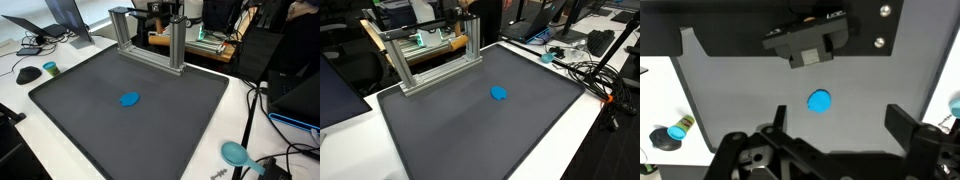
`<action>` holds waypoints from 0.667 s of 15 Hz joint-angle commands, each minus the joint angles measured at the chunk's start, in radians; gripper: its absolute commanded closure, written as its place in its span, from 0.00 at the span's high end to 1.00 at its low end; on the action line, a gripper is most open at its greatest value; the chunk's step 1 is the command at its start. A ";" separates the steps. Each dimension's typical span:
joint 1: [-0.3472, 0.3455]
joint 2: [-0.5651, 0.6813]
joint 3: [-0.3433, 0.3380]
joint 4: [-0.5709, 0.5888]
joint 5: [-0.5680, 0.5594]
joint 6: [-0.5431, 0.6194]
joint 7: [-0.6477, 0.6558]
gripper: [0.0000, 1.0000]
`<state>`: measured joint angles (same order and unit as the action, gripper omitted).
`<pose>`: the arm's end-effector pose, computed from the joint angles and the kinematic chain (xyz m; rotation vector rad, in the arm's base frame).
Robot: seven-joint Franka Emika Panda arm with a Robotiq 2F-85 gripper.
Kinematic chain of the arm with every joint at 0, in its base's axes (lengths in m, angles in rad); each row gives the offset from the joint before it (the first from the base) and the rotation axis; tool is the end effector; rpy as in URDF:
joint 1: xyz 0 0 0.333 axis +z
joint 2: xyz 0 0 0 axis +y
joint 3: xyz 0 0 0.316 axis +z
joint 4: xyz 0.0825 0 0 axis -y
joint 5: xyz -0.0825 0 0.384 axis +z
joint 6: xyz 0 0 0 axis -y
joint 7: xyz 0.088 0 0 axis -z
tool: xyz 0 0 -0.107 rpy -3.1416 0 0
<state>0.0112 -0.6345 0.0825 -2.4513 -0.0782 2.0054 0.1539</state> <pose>0.3770 0.0345 0.5338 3.0257 -0.0686 0.3026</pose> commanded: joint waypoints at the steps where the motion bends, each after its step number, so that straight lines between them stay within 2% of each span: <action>1: 0.009 0.155 0.034 0.169 0.025 -0.034 0.037 1.00; 6: 0.007 0.353 0.065 0.369 0.012 -0.053 0.102 1.00; 10: 0.009 0.497 0.062 0.500 -0.024 -0.075 0.139 1.00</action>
<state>0.0173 -0.2543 0.1449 -2.0797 -0.0781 1.9851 0.2617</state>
